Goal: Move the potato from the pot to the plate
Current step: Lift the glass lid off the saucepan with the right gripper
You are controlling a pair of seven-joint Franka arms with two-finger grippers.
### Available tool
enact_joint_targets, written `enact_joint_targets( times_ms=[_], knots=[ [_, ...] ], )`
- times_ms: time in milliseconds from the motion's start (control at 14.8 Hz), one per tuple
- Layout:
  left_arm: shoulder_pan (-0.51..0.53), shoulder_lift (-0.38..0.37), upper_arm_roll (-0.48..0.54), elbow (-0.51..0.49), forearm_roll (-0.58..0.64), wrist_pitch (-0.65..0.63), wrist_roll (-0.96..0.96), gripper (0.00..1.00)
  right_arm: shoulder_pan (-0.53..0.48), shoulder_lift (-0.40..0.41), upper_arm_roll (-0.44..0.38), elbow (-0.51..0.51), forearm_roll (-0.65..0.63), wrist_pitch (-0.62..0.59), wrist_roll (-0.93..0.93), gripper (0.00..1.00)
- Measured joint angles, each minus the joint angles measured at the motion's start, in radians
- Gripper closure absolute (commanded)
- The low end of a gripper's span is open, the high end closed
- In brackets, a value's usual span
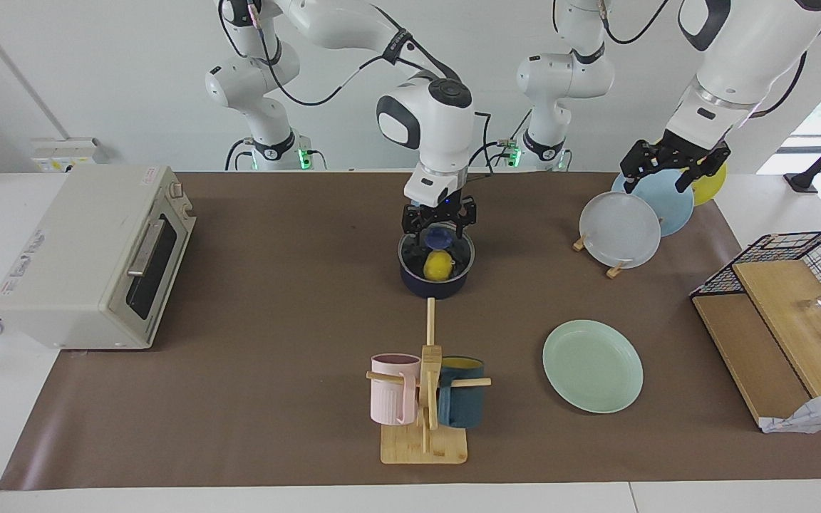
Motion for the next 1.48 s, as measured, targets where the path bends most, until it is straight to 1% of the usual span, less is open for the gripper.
enact_joint_targets(
  times_ms=[67, 269, 472, 539, 606, 808, 943, 1145, 1280, 1347, 1482],
  knots=[
    [0.000, 0.000, 0.000, 0.000, 0.000, 0.000, 0.000, 0.00, 0.000, 0.003, 0.000, 0.000, 0.000, 0.006, 0.000, 0.12],
    [0.000, 0.000, 0.000, 0.000, 0.000, 0.000, 0.000, 0.00, 0.001, 0.005, 0.000, 0.000, 0.000, 0.007, 0.000, 0.21],
    [0.000, 0.000, 0.000, 0.000, 0.000, 0.000, 0.000, 0.00, 0.001, 0.005, 0.000, 0.000, 0.000, 0.007, 0.000, 0.46],
    [0.000, 0.000, 0.000, 0.000, 0.000, 0.000, 0.000, 0.00, 0.001, 0.005, 0.000, 0.001, 0.000, 0.008, 0.000, 0.53],
    [0.000, 0.000, 0.000, 0.000, 0.000, 0.000, 0.000, 0.00, 0.001, 0.005, 0.000, 0.001, 0.000, 0.008, 0.000, 0.57],
    [0.000, 0.000, 0.000, 0.000, 0.000, 0.000, 0.000, 0.00, 0.001, 0.005, 0.000, 0.002, 0.000, 0.007, 0.000, 0.57],
    [0.000, 0.000, 0.000, 0.000, 0.000, -0.001, 0.000, 0.00, -0.001, 0.005, -0.001, 0.024, 0.000, -0.018, 0.000, 0.57],
    [0.000, 0.000, 0.000, 0.000, 0.000, -0.001, 0.000, 0.00, -0.015, -0.003, -0.009, 0.141, 0.000, -0.168, -0.005, 0.57],
    [0.000, 0.000, 0.000, 0.000, 0.000, -0.001, 0.000, 0.00, -0.066, -0.025, -0.011, 0.186, 0.000, -0.248, -0.064, 0.57],
    [0.000, 0.000, 0.000, 0.000, 0.000, -0.002, 0.000, 0.00, -0.114, -0.038, -0.012, 0.186, 0.000, -0.269, -0.121, 0.57],
    [0.000, 0.000, 0.000, 0.000, 0.000, -0.002, 0.000, 0.00, -0.231, -0.056, -0.014, 0.170, 0.001, -0.300, -0.294, 0.57]
  ],
)
